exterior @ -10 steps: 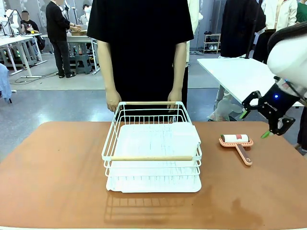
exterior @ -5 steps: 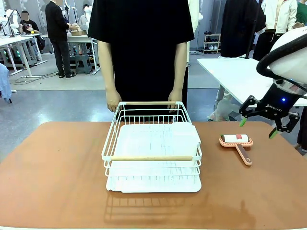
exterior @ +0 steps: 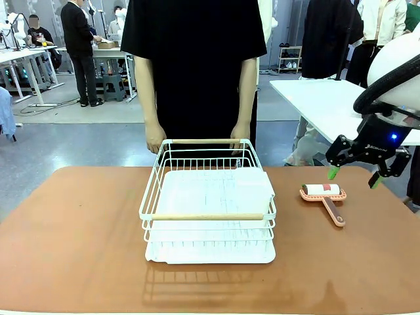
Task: Clean the table.
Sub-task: Place the Lint Roller down when the Dish drying rack is positioned in the middle of the table.
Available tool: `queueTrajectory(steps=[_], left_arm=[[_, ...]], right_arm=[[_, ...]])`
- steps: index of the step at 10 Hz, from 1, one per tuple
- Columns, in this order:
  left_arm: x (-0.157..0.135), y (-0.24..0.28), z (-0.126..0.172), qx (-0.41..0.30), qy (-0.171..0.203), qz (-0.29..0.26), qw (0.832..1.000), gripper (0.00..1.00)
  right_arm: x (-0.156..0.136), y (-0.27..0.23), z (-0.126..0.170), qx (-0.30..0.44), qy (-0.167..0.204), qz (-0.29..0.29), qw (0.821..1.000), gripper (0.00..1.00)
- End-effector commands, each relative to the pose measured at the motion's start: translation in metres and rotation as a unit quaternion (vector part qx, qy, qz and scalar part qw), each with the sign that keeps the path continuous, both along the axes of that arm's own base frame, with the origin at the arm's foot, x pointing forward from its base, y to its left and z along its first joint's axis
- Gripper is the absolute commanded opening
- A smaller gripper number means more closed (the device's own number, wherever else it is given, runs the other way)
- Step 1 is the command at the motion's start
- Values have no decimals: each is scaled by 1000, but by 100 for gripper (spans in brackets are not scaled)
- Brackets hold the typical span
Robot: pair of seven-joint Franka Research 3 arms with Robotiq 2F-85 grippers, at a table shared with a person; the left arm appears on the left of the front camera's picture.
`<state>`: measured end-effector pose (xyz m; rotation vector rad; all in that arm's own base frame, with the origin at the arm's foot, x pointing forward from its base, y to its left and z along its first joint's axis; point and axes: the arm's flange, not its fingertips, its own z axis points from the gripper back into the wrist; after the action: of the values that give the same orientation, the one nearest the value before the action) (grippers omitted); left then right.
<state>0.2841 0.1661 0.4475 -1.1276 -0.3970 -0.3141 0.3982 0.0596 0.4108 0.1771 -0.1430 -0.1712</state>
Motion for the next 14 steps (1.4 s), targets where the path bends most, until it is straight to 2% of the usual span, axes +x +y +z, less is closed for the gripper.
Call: queueTrajectory(steps=[1, 14], left_arm=[[-3, 1, 1, -8, -10, -1, 1000, 100], [-3, 1, 1, -8, -10, -1, 1000, 100]], right_arm=[[1, 4, 4, -2, -6, 7, 1000, 100], [1, 4, 4, -2, -6, 7, 1000, 100]])
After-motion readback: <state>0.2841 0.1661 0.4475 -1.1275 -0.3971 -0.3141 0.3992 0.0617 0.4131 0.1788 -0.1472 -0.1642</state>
